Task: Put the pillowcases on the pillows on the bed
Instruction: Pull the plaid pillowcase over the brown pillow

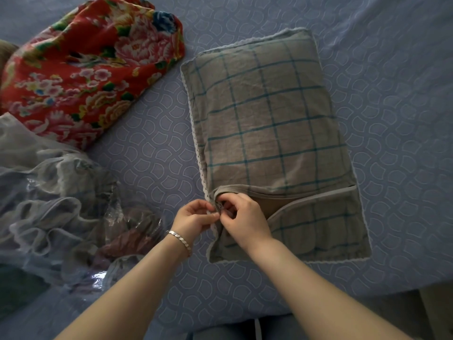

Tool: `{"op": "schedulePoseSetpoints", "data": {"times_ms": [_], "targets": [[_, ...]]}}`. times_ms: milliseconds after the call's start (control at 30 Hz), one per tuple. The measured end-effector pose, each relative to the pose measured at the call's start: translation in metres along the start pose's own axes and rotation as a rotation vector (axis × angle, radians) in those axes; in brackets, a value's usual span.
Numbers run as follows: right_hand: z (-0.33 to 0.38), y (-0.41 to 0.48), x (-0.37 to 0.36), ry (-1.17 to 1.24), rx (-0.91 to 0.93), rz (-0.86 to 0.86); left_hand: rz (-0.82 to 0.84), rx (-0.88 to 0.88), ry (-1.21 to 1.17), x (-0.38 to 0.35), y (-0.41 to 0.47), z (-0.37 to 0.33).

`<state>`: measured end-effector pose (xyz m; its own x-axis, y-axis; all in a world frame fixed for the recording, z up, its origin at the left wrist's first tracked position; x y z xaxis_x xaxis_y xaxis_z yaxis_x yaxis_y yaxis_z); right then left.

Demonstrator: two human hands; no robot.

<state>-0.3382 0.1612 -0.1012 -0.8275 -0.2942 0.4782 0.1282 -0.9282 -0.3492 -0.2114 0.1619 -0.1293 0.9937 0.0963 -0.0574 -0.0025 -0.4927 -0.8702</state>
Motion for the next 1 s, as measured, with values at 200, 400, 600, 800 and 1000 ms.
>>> {"op": "schedulePoseSetpoints", "data": {"times_ms": [200,400,600,800,1000], "targets": [[0.0,0.004,0.0,-0.104,0.028,0.082,0.004,0.001,-0.011,0.0,0.0,0.003],[-0.009,0.012,-0.001,0.136,-0.222,0.128,-0.003,-0.025,0.041,0.004,0.002,0.003],[-0.016,0.019,0.0,0.22,-0.243,0.191,0.006,-0.052,0.122,0.004,0.002,-0.001],[-0.027,0.011,-0.005,0.408,-0.373,0.057,-0.003,0.056,-0.068,0.0,0.002,0.008],[-0.059,-0.009,0.019,0.43,-0.597,-0.649,-0.221,0.125,-0.227,0.026,0.008,0.02]]}}
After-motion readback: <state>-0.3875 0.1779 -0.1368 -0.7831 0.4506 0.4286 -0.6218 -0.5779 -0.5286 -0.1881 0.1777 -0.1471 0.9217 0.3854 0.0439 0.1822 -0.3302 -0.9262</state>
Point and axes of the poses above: each hand's wrist, its own y-axis towards the middle knuckle, its own x-axis out of the back of the hand, z = x × y, the point moved 2 cm from there along y, towards the middle knuckle, and after that the axes turned 6 degrees about x, right-handed, at the moved point
